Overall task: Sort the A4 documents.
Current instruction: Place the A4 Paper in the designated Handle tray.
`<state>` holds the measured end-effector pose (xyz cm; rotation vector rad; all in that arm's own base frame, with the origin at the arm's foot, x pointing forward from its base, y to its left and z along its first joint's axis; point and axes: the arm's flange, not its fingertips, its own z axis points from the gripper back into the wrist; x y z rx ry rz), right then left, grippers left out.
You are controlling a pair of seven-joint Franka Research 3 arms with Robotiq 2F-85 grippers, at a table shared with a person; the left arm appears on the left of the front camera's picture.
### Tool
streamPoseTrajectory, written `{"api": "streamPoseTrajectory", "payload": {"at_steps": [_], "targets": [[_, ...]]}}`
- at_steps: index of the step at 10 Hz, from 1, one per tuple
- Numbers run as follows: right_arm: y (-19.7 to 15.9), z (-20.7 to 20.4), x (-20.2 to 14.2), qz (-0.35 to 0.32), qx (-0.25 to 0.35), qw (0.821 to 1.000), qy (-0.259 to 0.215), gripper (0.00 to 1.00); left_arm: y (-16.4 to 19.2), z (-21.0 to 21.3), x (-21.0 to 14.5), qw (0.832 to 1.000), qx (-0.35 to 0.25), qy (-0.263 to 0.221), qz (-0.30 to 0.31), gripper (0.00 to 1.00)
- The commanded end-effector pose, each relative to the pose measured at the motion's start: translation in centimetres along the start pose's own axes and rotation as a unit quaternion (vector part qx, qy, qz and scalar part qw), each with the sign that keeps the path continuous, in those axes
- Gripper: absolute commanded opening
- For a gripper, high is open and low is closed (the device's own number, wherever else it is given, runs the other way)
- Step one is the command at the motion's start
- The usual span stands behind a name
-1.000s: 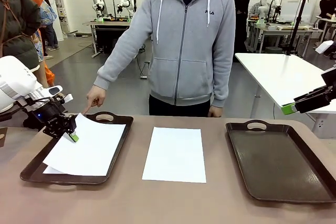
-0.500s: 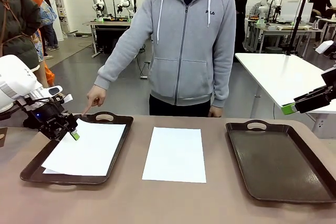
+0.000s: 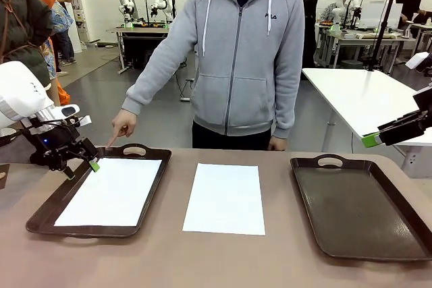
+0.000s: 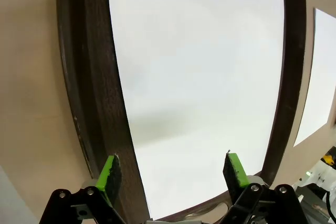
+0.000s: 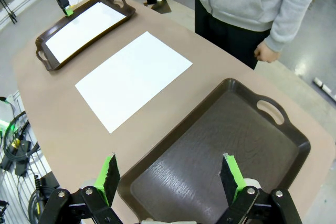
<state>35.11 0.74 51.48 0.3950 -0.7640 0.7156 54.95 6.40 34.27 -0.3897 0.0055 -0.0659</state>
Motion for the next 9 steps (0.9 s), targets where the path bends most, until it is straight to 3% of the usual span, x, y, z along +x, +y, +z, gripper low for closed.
{"api": "streamPoseTrajectory", "payload": {"at_steps": [1,3,4,9], "targets": [[-0.09,-0.19,-0.09,-0.001,0.008,1.000,-0.003,1.00,-0.39,0.21,0.08,1.000,0.005,0.003,0.008,1.00],[-0.09,-0.19,-0.09,-0.001,0.008,1.000,-0.003,1.00,-0.85,0.11,-0.06,0.993,-0.107,-0.035,0.035,1.00],[-0.09,-0.19,-0.09,-0.001,0.008,1.000,-0.003,1.00,-0.20,0.04,0.07,1.000,-0.009,-0.003,0.005,1.00],[-0.09,-0.19,-0.09,-0.001,0.008,1.000,-0.003,1.00,-0.20,0.04,0.07,1.000,-0.009,-0.003,0.005,1.00]]}}
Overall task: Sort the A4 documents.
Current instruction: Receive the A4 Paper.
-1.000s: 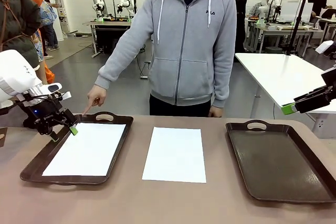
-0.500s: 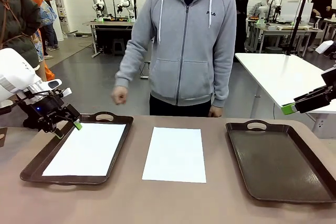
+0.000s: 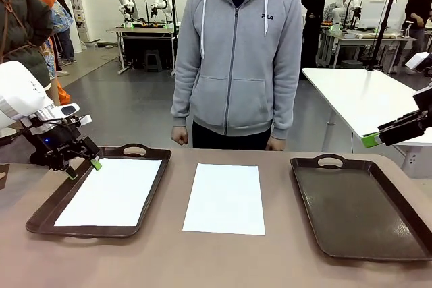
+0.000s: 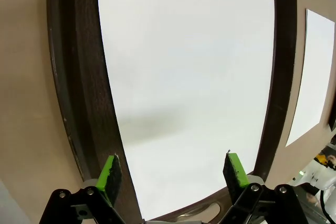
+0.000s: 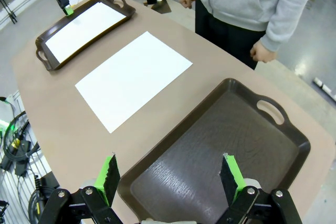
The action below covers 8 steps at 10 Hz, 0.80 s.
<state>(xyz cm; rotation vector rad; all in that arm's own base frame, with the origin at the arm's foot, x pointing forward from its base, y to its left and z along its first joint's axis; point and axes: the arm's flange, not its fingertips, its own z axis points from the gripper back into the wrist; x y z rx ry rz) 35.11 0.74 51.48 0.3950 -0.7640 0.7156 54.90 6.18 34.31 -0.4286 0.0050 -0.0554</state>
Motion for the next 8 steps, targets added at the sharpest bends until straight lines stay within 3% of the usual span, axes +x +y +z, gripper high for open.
{"api": "streamPoseTrajectory", "payload": {"at_steps": [1,7,8], "targets": [[-0.1,-0.2,-0.1,-0.001,0.008,1.000,-0.003,1.00,0.0,0.1,0.1,1.000,0.010,-0.001,0.000,1.00],[-0.1,-0.2,-0.1,-0.001,0.008,1.000,-0.003,1.00,0.0,0.0,0.0,1.000,0.000,0.000,0.000,1.00],[-0.1,-0.2,-0.1,-0.001,0.008,1.000,-0.003,1.00,-3.5,-0.7,1.6,0.999,0.025,0.005,-0.042,1.00]]}}
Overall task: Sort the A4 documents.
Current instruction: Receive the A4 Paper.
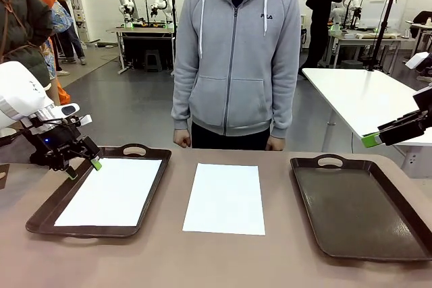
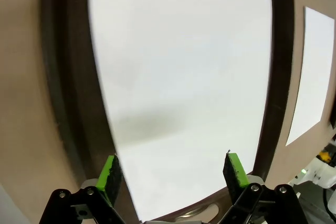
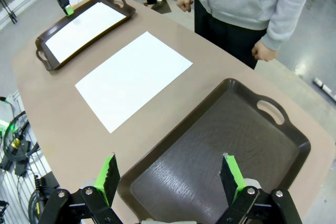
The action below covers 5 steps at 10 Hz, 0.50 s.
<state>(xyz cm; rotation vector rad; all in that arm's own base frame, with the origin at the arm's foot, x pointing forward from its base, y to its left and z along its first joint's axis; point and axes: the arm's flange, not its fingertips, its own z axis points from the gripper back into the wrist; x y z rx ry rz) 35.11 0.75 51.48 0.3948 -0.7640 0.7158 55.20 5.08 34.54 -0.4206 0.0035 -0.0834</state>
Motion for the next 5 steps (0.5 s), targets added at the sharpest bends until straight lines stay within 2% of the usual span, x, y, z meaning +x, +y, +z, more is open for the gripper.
{"api": "streamPoseTrajectory", "payload": {"at_steps": [1,2,4,5], "targets": [[-0.1,-0.2,-0.1,-0.001,0.008,1.000,-0.004,1.00,-7.5,0.8,2.2,0.995,0.007,-0.013,-0.098,1.00],[-0.1,-0.2,-0.1,-0.001,0.008,1.000,-0.004,1.00,-11.6,4.0,1.8,0.982,0.021,-0.049,-0.181,1.00],[-0.1,-0.2,-0.1,-0.001,0.008,1.000,-0.004,1.00,-16.6,10.0,-1.4,0.947,0.056,-0.134,-0.288,1.00],[-0.1,-0.2,-0.1,-0.001,0.008,1.000,-0.004,1.00,-17.9,12.5,-4.0,0.920,0.011,-0.170,-0.354,1.00]]}}
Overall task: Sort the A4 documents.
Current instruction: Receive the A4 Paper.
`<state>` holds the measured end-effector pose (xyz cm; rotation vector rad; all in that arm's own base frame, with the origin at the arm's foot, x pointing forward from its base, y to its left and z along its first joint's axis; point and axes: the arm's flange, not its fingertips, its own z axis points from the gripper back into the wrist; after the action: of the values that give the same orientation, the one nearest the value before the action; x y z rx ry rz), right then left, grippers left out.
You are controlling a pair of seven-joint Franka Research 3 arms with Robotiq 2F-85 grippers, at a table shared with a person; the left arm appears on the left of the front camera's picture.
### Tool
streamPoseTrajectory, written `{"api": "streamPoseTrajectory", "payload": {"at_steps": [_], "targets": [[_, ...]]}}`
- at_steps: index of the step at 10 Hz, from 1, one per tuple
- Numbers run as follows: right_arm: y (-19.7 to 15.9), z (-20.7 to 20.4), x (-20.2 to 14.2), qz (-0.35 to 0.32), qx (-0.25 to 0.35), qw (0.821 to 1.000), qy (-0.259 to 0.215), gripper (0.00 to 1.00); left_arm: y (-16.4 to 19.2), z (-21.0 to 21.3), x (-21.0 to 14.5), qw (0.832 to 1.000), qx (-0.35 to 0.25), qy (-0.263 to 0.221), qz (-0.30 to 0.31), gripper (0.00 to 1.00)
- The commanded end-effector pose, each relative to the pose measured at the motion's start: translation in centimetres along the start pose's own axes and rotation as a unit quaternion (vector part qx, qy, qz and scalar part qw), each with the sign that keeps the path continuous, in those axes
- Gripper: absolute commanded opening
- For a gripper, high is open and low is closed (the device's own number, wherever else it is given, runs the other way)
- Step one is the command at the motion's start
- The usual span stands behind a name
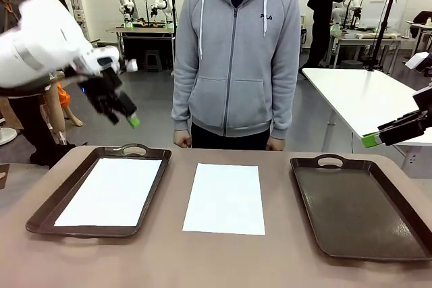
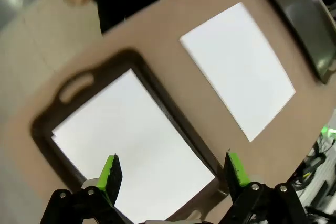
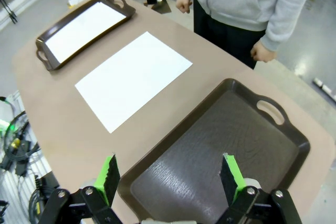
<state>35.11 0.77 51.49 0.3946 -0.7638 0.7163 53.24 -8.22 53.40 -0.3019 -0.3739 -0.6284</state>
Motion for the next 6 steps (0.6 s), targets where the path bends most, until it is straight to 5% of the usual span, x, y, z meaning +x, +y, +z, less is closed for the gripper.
{"api": "streamPoseTrajectory", "payload": {"at_steps": [1,3,6], "targets": [[-0.1,-0.2,-0.1,-0.001,0.008,1.000,-0.004,1.00,-0.8,3.6,-4.9,0.991,-0.038,-0.089,-0.088,1.00],[-0.1,-0.2,-0.1,-0.001,0.008,1.000,-0.004,1.00,-0.5,6.2,-7.8,0.982,-0.044,-0.131,-0.128,1.00],[-0.1,-0.2,-0.1,-0.001,0.008,1.000,-0.004,1.00,0.5,8.4,-12.6,0.982,-0.004,-0.182,-0.039,1.00]]}}
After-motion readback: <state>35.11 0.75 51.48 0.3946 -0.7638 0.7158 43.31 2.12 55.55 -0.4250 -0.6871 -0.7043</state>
